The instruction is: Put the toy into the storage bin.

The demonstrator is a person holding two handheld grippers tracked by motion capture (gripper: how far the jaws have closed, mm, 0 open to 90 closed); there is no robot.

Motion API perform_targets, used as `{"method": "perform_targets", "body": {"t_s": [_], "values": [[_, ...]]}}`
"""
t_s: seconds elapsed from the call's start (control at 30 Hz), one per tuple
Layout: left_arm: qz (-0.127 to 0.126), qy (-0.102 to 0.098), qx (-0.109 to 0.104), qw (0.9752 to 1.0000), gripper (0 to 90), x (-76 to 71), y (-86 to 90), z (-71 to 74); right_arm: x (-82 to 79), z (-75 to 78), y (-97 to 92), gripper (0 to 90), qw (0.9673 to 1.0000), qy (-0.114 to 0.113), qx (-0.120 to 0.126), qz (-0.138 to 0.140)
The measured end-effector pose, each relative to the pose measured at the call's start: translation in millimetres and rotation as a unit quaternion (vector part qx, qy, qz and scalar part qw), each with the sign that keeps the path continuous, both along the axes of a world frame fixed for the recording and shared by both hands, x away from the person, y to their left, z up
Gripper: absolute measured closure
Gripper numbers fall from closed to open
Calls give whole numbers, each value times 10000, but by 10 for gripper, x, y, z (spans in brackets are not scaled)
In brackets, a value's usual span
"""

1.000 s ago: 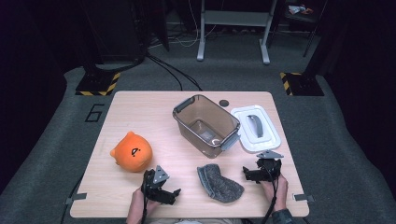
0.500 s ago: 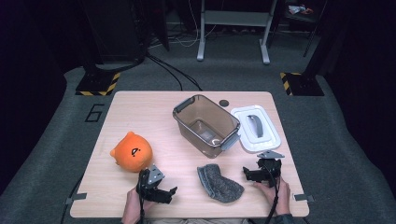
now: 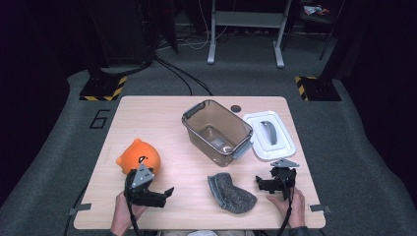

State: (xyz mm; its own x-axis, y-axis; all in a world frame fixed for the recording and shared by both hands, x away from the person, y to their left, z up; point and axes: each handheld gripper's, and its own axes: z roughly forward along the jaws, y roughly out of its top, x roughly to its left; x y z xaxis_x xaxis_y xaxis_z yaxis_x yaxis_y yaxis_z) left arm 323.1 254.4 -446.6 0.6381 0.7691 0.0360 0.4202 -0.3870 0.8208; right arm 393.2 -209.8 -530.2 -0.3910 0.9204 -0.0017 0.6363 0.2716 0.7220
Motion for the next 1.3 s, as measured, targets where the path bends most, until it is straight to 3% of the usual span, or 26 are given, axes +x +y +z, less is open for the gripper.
{"method": "perform_targets", "body": {"t_s": [0.2,0.37,0.47,0.6,0.73,0.9,0.93,1.07,1.17,1.2,1.3], "values": [[422,-165,-10,9990,0,147,310,120,0,0,1,0,10000,2,0,-7],[545,-190,40,9983,0,263,438,145,2,1,-1,0,10000,24,3,-5],[712,-152,-79,9973,0,393,566,141,7,1,-5,0,10000,24,-24,39],[756,-96,-133,9970,0,487,644,118,12,0,17,0,10000,29,22,-21],[816,33,-71,9966,0,618,724,61,15,2,20,0,10000,36,-20,-11],[819,221,-57,9964,0,701,759,0,15,3,24,0,10000,42,-18,-23],[748,285,-137,9967,30,715,771,-28,15,3,24,0,10000,42,-18,-23],[724,312,-139,9968,70,728,757,-67,15,3,24,0,10000,42,-18,-23],[759,315,-71,9966,147,731,731,-96,15,3,24,0,10000,42,-19,-22],[769,353,43,9964,197,732,703,-125,15,3,24,0,10000,41,-17,-23],[790,326,61,9963,239,724,679,-144,15,3,24,0,10000,41,-18,-22]]}}
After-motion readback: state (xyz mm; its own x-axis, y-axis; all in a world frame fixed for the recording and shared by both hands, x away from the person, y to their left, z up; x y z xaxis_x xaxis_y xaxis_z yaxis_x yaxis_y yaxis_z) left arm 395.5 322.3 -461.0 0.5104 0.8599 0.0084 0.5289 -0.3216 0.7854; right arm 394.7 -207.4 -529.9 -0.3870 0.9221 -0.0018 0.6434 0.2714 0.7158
